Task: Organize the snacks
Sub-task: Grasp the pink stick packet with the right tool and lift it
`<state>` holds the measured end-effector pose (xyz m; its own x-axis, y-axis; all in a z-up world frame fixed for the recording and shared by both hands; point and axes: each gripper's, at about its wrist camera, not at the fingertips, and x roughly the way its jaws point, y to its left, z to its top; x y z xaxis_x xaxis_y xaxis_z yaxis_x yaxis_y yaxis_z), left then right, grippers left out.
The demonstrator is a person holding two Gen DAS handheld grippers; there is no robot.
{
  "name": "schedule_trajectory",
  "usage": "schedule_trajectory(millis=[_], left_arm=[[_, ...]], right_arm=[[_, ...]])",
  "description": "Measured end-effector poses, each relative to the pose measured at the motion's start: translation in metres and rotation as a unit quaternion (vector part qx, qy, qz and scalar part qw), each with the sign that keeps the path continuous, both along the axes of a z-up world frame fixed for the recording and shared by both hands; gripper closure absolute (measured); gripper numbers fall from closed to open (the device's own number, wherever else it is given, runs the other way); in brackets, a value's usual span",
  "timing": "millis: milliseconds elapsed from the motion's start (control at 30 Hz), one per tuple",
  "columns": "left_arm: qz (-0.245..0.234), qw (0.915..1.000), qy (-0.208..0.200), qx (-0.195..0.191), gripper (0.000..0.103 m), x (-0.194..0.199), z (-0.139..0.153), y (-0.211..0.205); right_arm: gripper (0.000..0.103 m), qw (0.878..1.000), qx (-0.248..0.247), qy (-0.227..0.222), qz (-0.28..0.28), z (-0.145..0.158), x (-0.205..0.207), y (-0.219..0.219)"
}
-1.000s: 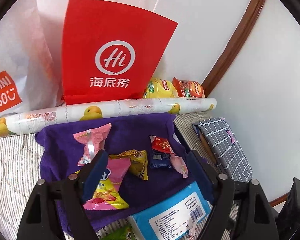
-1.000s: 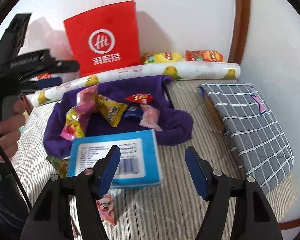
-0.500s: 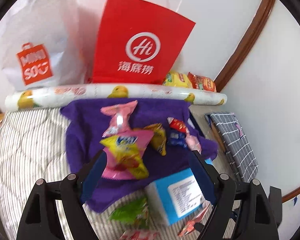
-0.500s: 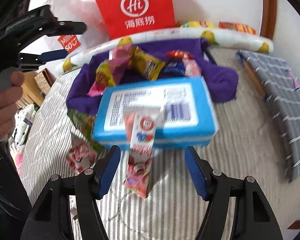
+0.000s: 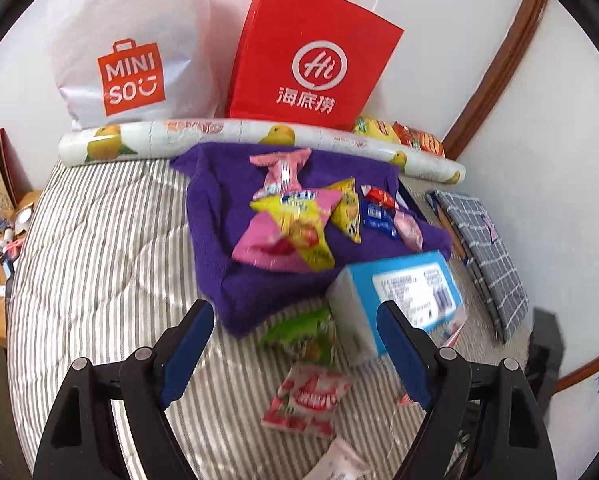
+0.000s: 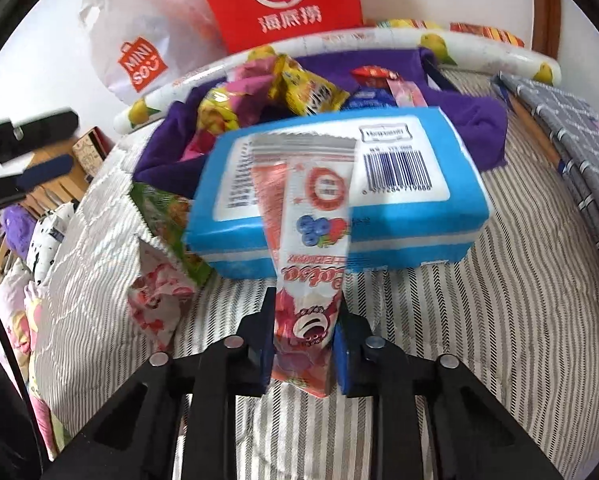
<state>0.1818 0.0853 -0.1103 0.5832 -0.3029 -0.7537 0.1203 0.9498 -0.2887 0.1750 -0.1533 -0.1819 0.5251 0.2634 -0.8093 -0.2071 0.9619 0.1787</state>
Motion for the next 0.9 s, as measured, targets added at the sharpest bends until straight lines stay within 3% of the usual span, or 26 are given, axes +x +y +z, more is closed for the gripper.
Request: schedule_trajectory(millis=[433,900], left_arm=[[-0.035,0.9980,0.051,0.012,0.020,-0.055,-0.049,-0.021],[-0.091,0.9914,0.083,0.044,0.022,-0.101,-0.091,-0.046]], right_arm=[[0.079,0.997,0.051,-0.025,-0.048,0.032,-0.028,-0.045],[0.079,0.991,0.057,-0.058,-0.108,0.046,-0.058,-0.094]])
